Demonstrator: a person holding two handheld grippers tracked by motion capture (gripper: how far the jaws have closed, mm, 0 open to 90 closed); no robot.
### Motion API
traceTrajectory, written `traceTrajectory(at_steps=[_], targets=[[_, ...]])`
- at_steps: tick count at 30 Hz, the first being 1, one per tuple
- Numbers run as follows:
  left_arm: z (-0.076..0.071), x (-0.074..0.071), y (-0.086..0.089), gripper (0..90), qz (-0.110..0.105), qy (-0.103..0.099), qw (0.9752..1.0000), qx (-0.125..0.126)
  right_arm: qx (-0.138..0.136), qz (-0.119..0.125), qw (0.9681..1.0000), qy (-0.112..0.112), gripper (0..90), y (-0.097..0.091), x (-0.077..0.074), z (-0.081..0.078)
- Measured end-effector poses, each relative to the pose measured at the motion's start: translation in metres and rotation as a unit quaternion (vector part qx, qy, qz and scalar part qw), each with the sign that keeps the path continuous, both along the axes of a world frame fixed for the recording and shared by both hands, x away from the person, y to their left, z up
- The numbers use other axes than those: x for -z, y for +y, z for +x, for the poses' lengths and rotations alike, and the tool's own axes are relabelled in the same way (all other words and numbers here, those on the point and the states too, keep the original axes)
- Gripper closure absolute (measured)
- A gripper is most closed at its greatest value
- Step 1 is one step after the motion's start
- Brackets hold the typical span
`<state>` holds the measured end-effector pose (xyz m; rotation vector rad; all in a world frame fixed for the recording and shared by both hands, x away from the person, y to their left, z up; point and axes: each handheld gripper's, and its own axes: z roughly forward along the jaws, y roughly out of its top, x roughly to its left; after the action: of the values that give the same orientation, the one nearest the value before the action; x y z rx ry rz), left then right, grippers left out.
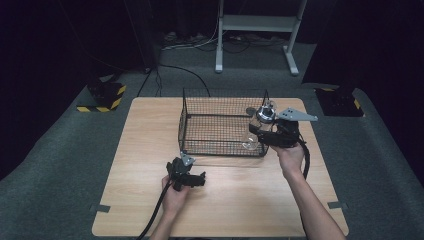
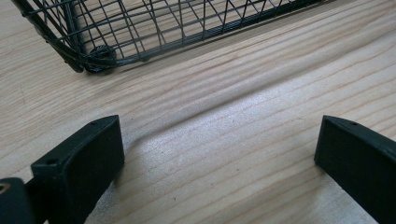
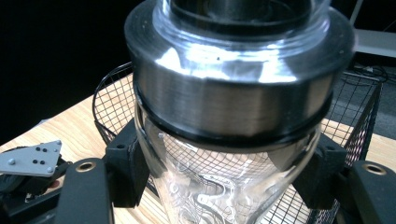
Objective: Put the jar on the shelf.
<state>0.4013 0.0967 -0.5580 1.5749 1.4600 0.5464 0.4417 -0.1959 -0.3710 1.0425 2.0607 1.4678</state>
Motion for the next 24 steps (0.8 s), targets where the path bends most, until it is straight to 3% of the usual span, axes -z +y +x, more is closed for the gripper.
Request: traceTrajectory(at_steps=[24], targets=[[0.0000,0.0000,-0.0001,1.5,0.000,0.000,1.0000,0.000,0.018,-0.003,0.9998,0.000,31.3,-0.0005,-0.0004,0.0109]])
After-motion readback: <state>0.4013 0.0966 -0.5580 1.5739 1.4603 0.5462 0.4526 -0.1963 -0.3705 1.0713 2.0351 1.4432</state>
